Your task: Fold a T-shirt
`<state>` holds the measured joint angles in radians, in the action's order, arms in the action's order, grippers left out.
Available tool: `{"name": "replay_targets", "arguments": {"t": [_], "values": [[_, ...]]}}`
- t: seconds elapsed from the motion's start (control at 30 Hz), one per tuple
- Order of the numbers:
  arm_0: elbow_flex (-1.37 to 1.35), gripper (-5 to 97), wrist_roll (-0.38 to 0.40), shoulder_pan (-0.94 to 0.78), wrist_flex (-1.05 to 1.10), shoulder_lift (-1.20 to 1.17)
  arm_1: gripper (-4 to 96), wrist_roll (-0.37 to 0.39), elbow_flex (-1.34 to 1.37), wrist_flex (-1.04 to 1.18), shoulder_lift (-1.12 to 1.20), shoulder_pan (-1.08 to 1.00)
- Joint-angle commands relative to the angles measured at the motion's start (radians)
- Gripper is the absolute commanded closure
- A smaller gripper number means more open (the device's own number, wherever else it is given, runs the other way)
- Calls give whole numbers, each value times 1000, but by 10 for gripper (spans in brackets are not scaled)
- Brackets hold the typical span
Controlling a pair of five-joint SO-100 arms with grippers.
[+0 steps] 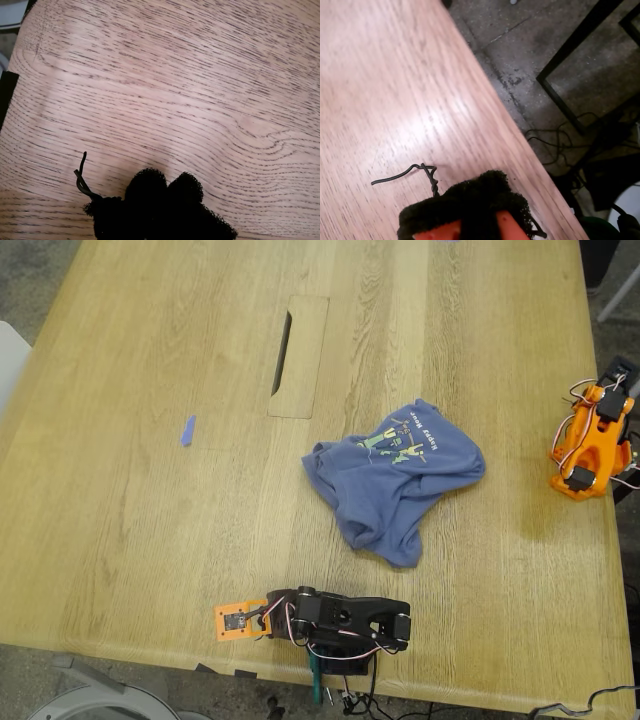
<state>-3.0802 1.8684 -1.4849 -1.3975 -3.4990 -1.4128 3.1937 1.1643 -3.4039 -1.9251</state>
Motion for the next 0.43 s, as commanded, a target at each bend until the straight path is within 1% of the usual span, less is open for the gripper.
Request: {"name": "replay_targets", "arguments": {"t": [0.0, 0.17, 0.4], "values": [[15, 918, 15, -8, -29, -112, 913, 6, 60, -32, -5, -37], [15, 918, 12, -2, -29, -112, 913, 18, 75, -2, -5, -55], [15, 918, 11, 8, -29, -112, 912, 18, 75, 15, -3, -28]]}}
